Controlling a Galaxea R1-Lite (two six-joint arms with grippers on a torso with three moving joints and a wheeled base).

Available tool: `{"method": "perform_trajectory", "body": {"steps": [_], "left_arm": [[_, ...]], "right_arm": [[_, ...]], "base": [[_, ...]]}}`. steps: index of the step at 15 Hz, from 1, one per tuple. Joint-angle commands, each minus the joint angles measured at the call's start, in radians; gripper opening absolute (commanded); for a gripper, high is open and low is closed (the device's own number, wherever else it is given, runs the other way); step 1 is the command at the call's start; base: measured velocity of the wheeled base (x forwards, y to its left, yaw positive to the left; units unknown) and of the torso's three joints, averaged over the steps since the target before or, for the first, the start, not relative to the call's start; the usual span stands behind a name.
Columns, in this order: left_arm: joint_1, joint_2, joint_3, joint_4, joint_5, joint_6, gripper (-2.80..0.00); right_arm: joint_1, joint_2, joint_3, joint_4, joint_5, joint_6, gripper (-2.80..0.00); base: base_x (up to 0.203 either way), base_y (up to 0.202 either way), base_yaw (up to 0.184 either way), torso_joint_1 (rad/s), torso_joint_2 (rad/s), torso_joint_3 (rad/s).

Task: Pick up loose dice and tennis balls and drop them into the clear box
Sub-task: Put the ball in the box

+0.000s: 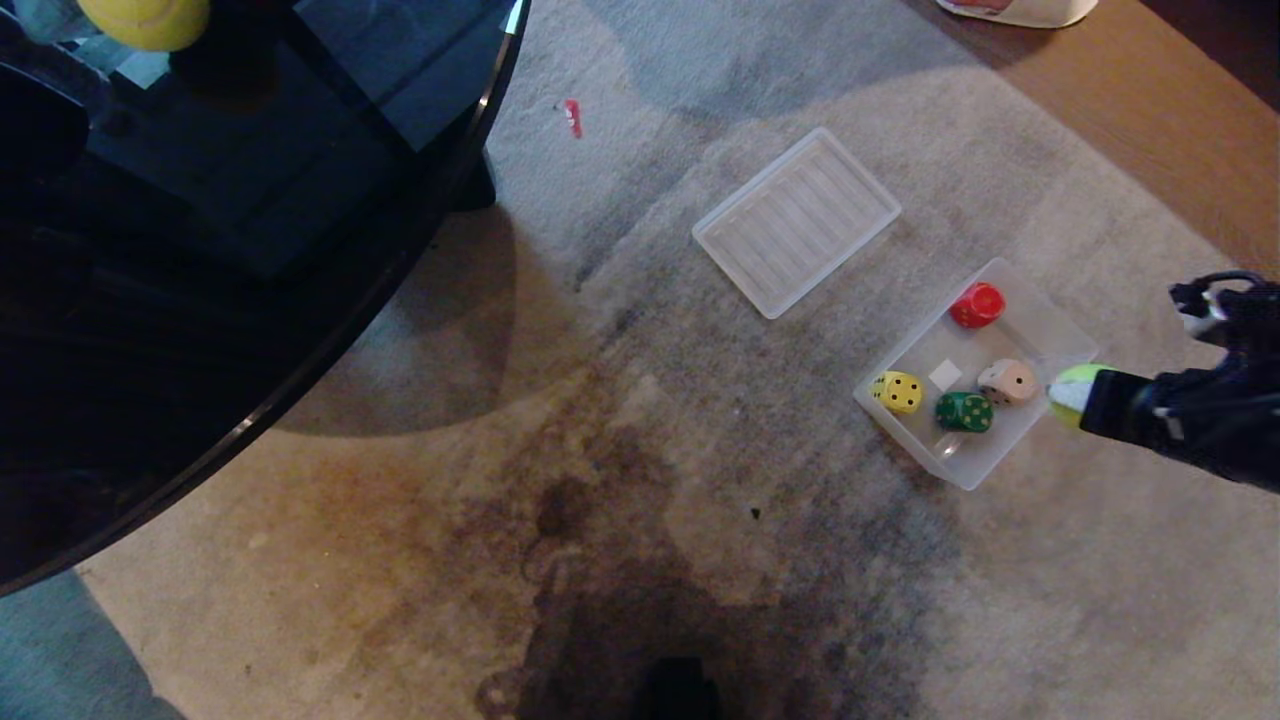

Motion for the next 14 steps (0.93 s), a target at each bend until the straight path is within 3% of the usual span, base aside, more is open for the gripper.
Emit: {"method": "perform_trajectory", "body": {"steps": [1, 5, 6, 12, 14], "left_arm": [[0.000, 0.000, 0.000, 0.000, 0.000, 0.000, -2.80], [0.000, 0.000, 0.000, 0.000, 0.000, 0.000, -2.80], [0.000, 0.000, 0.000, 0.000, 0.000, 0.000, -2.80], [0.000, 0.000, 0.000, 0.000, 0.000, 0.000, -2.80], [0.000, 0.000, 0.000, 0.000, 0.000, 0.000, -2.80]], "right_arm": [[-0.022, 0.356, -0.131, -0.177, 0.000, 0.009, -2.80], [-0.037, 0.567, -0.292, -0.436, 0.040, 0.019, -2.80], [-0.038, 0.594, -0.309, -0.509, 0.053, 0.020, 0.00], [-0.037, 0.647, -0.350, -0.584, 0.101, 0.015, 0.00], [-0.038, 0.597, -0.286, -0.610, 0.117, 0.017, 0.00]], "base": [[0.000, 0.000, 0.000, 0.000, 0.00, 0.000], [0.000, 0.000, 0.000, 0.000, 0.00, 0.000], [0.000, 0.000, 0.000, 0.000, 0.00, 0.000], [0.000, 0.000, 0.000, 0.000, 0.00, 0.000], [0.000, 0.000, 0.000, 0.000, 0.00, 0.000]]}}
